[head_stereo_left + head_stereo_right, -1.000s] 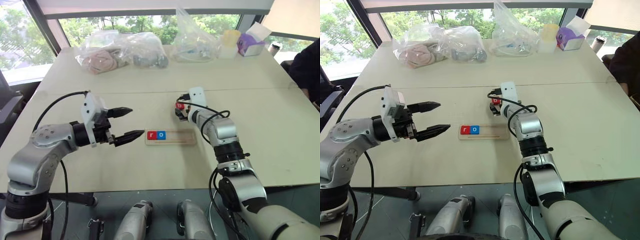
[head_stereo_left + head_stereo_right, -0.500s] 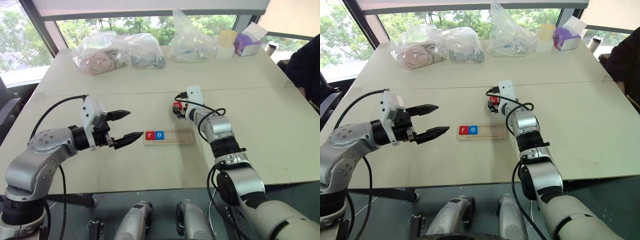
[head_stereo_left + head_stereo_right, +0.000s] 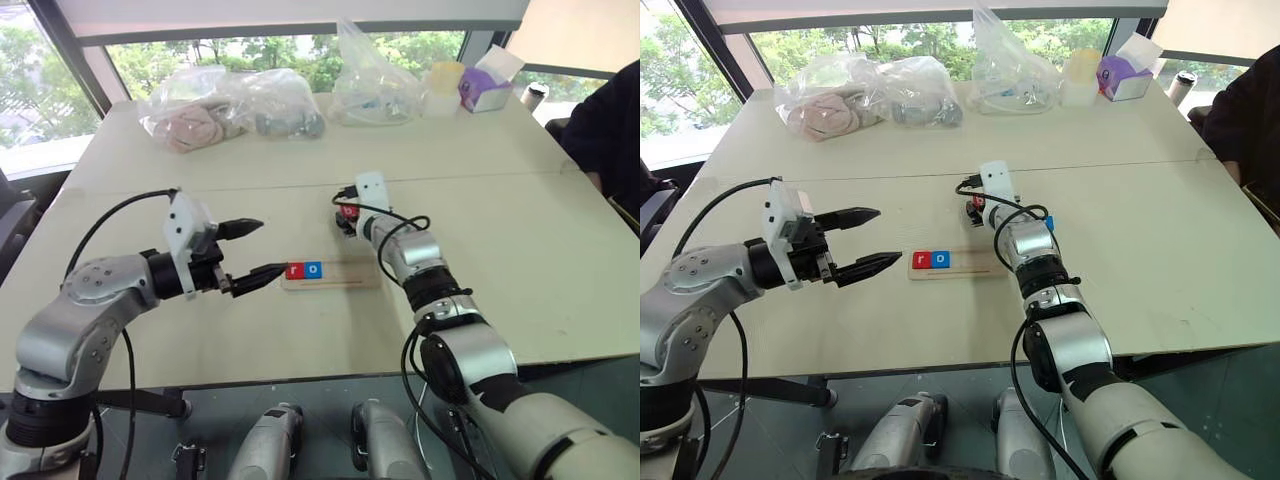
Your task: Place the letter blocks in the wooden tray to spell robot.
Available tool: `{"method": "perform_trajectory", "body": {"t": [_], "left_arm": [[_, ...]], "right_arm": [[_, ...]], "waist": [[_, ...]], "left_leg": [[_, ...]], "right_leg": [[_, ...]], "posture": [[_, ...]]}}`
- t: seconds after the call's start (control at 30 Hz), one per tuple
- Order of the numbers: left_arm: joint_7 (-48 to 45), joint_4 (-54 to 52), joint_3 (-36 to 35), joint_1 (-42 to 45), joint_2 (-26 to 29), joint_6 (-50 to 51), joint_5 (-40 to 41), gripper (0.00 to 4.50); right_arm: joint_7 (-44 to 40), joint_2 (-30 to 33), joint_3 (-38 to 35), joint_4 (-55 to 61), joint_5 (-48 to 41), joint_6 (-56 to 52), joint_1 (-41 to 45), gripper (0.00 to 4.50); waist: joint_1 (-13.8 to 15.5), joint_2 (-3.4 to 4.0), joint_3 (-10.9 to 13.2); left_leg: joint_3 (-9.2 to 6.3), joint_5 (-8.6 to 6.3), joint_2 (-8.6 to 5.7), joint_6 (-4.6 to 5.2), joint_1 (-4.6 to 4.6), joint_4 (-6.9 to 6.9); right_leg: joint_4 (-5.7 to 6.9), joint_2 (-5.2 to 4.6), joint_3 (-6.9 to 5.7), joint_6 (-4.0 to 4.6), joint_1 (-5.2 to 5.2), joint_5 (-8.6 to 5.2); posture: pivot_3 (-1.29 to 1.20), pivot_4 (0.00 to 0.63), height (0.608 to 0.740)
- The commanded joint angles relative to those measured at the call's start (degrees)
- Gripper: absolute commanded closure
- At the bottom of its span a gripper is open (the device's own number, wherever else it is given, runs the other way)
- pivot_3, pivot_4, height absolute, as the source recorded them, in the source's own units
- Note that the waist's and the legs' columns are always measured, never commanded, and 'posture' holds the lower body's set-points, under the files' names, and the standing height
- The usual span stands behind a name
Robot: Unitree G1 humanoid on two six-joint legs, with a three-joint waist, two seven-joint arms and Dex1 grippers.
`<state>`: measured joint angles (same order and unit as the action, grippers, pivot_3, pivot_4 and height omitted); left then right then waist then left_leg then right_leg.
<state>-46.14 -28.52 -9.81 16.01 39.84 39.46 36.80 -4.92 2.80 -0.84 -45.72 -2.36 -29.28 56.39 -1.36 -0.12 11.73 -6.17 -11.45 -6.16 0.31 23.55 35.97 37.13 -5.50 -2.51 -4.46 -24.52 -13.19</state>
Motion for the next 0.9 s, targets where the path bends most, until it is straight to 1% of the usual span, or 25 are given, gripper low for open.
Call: {"method": "perform_trajectory", "body": {"t": [0.03,0.07,0.13,0.23,0.3,0.47,0.53,0.6,0.67,0.73,0.8,0.83,0.9], "left_arm": [[0.3,0.0,0.2,1.1,0.4,-1.3,-0.3,0.00],[0.2,0.3,0.2,1.2,0.4,-1.4,-0.3,0.00],[0.2,0.8,0.4,1.5,0.4,-1.6,-0.5,0.00],[0.3,1.2,1.0,2.2,0.3,-1.6,-0.6,0.00],[0.0,1.7,1.2,2.4,0.4,-1.9,-0.7,0.00],[-1.4,2.5,2.3,2.6,0.3,-2.3,-0.1,0.00],[-2.1,2.5,2.6,2.1,0.3,-2.7,-0.1,0.00],[-3.6,2.7,2.8,1.5,0.7,-3.2,-0.1,0.00],[-5.7,3.5,3.2,1.2,1.4,-4.0,-0.6,0.00],[-7.5,4.7,3.9,1.6,2.0,-5.0,-1.1,0.00],[-8.7,6.0,4.3,2.3,2.3,-5.9,-1.7,0.00],[-9.0,6.8,4.8,2.9,2.2,-6.2,-2.0,0.00],[-9.7,8.1,5.5,4.0,2.0,-6.8,-2.6,0.00]], "right_arm": [[0.1,-1.3,0.0,-2.3,0.1,0.9,1.2,2.78],[0.3,-1.6,0.0,-2.7,0.2,1.2,1.5,3.26],[0.4,-1.8,-0.1,-3.3,0.2,1.5,1.8,3.32],[0.7,-0.5,-0.5,2.4,-0.1,-2.2,1.0,3.32],[1.1,0.9,-0.8,10.4,-0.4,-6.9,-0.7,3.32],[-1.0,8.1,-2.5,47.3,-2.6,-31.6,-10.9,3.32],[-1.8,10.5,-2.9,58.3,-3.8,-40.5,-14.7,3.32],[-2.1,12.2,-3.8,67.3,-4.6,-48.6,-18.2,3.32],[-2.4,13.8,-4.7,75.3,-5.1,-55.4,-21.8,3.32],[-2.4,14.4,-5.9,80.7,-5.0,-60.3,-24.7,3.32],[-2.1,14.1,-6.4,83.6,-4.9,-62.7,-27.2,3.32],[-1.9,14.1,-6.6,84.4,-4.7,-63.1,-29.0,3.32],[-1.4,13.5,-6.6,85.2,-4.3,-63.2,-31.2,3.32]], "waist": [[0.0,0.00,0.0],[0.0,0.00,0.0],[-0.1,0.00,0.0],[-0.1,0.00,0.0],[0.2,0.01,0.0],[1.0,0.02,0.0],[0.9,0.00,0.0],[0.6,0.00,0.0],[0.5,0.00,0.0],[0.5,0.00,0.0],[0.6,0.00,0.0],[0.6,0.00,0.0],[0.7,0.00,0.0]], "left_leg": [[0.01,0.00,0.00,0.00,-0.01,-0.01],[0.02,0.00,0.00,0.00,-0.02,-0.02],[0.03,0.00,0.00,0.00,-0.02,-0.02],[0.04,0.00,0.00,0.00,-0.03,-0.04],[0.04,0.00,0.00,0.00,-0.02,-0.06],[0.04,0.00,-0.05,-0.01,0.23,-0.21],[0.04,0.00,-0.08,-0.01,0.62,-0.18],[0.07,0.00,-0.07,-0.01,0.74,-0.18],[0.10,0.00,-0.01,-0.01,0.74,-0.23],[0.10,0.00,0.03,-0.01,0.74,-0.26],[0.10,0.00,0.05,-0.01,0.73,-0.25],[0.10,0.00,0.06,-0.01,0.73,-0.21],[0.10,0.00,0.06,-0.01,0.73,-0.11]], "right_leg": [[0.00,0.00,0.02,0.00,0.00,0.00],[0.00,0.01,0.04,0.00,0.00,0.00],[0.00,0.02,0.06,0.00,0.00,0.00],[0.00,0.02,0.07,0.00,-0.01,0.01],[-0.01,0.02,0.08,0.00,-0.04,0.00],[-0.09,-0.04,0.10,-0.05,-0.28,-0.02],[-0.12,-0.06,0.10,-0.06,-0.60,-0.01],[-0.14,-0.07,0.11,-0.07,-0.73,-0.01],[-0.12,-0.05,0.12,-0.06,-0.78,-0.01],[-0.09,-0.04,0.12,-0.03,-0.81,-0.02],[-0.09,-0.03,0.11,0.00,-0.81,-0.01],[-0.09,-0.03,0.11,0.15,-0.78,-0.09],[-0.11,-0.03,0.10,0.14,-0.73,-0.12]], "posture": [[0.00,0.150,0.729],[0.00,0.150,0.729],[0.00,0.150,0.729],[0.00,0.150,0.729],[0.00,0.150,0.729],[0.00,0.150,0.729],[0.00,0.150,0.729],[0.00,0.150,0.729],[0.00,0.150,0.729],[0.00,0.150,0.729],[0.00,0.150,0.729],[0.00,0.150,0.729],[0.00,0.150,0.729]]}}
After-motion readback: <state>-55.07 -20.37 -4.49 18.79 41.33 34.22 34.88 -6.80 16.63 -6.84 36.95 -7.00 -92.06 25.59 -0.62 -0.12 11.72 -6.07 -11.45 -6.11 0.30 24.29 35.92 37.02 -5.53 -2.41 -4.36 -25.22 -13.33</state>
